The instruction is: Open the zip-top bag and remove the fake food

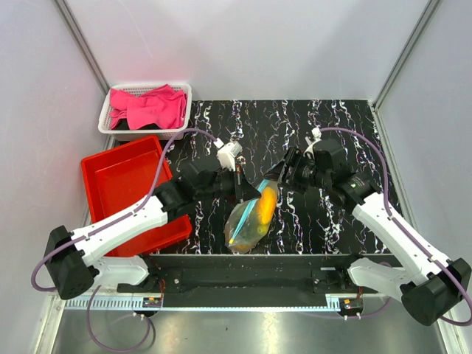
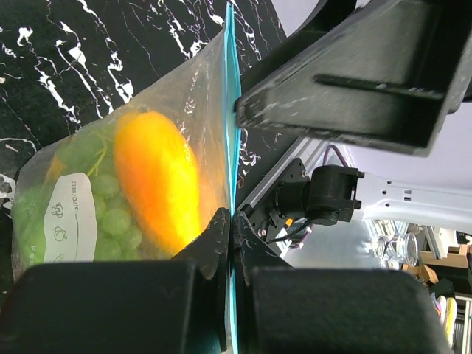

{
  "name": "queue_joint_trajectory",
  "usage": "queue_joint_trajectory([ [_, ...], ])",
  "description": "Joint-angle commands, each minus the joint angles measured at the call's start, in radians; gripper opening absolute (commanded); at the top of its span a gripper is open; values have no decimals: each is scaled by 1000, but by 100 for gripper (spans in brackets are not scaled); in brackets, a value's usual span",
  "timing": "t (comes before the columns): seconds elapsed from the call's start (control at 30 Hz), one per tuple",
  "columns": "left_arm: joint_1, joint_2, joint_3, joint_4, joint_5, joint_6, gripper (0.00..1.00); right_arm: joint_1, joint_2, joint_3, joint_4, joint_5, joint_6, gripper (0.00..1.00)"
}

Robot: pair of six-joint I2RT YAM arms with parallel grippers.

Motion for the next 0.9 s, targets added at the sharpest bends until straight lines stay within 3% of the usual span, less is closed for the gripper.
queue_joint_trajectory([
  [0.0,-7,8,52,59,-19,-1,0,38,4,24,7,59,15,63],
  [0.13,-7,7,52,59,-24,-1,0,47,4,13,17,60,23,44],
  [0.43,-8,-7,40,57,-21,-6,0,53,-17,-28,66,37,35,13],
  [0.47,-8,-11,34,57,-19,-7,4,55,-22,-31,73,34,33,6],
  [0.5,-8,-19,31,57,-19,-9,17,53,-22,-34,86,31,33,2],
  [0.53,-8,-27,26,57,-22,-10,22,53,-23,-40,94,16,29,0],
  [0.7,-5,-80,-10,56,-53,-13,55,53,-20,-48,122,-29,-10,0],
  [0.87,-1,-64,11,-4,-73,5,58,53,-29,-48,160,-119,-63,0],
])
